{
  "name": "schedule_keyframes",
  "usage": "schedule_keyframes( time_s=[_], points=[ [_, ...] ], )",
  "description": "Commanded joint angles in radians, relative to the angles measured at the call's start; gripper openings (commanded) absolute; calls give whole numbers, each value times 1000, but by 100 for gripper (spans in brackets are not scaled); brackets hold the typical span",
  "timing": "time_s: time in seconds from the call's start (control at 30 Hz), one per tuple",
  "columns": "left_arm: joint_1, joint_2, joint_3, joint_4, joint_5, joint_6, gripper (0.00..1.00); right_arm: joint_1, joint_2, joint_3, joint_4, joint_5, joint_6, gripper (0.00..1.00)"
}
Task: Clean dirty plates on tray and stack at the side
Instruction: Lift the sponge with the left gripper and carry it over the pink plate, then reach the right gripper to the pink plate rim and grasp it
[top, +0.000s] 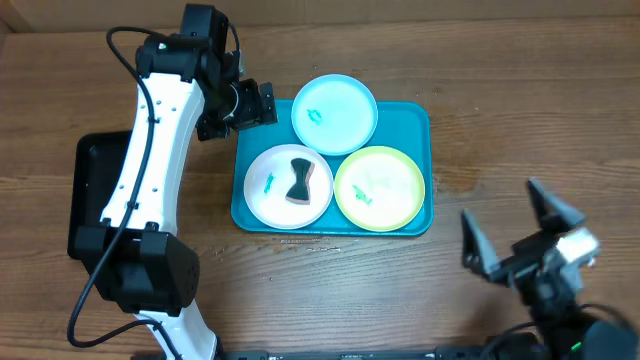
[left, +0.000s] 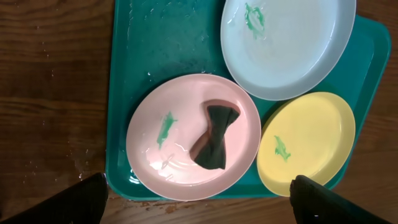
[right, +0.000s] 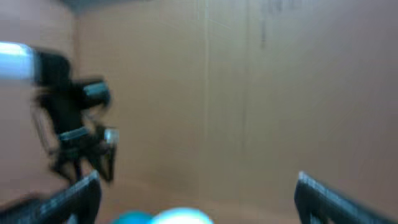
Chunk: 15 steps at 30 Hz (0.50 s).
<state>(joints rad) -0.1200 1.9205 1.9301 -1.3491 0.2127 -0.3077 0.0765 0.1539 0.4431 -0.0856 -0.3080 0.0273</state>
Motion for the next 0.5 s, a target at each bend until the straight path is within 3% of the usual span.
schedule_keyframes(
  time_s=[0.0,0.07,0.2,0.33,0.47],
  points=[
    [-6,11,-2,-1,-2,-3,94,-14,308,433,-393,97,-164,100],
    [-6,11,-2,0,-2,-4,94,-14,492,621,-596,63,-161,100],
    [-6,11,-2,0,-2,-4,94,-13,730,812,-786,-158,-83,100],
    [-6,11,-2,-2,-2,-3,94,-12,926,862,-789,-359,-71,100],
    [-6,11,-2,-8,-3,-3,94,14,1098,879,-805,-281,65,98]
  ],
)
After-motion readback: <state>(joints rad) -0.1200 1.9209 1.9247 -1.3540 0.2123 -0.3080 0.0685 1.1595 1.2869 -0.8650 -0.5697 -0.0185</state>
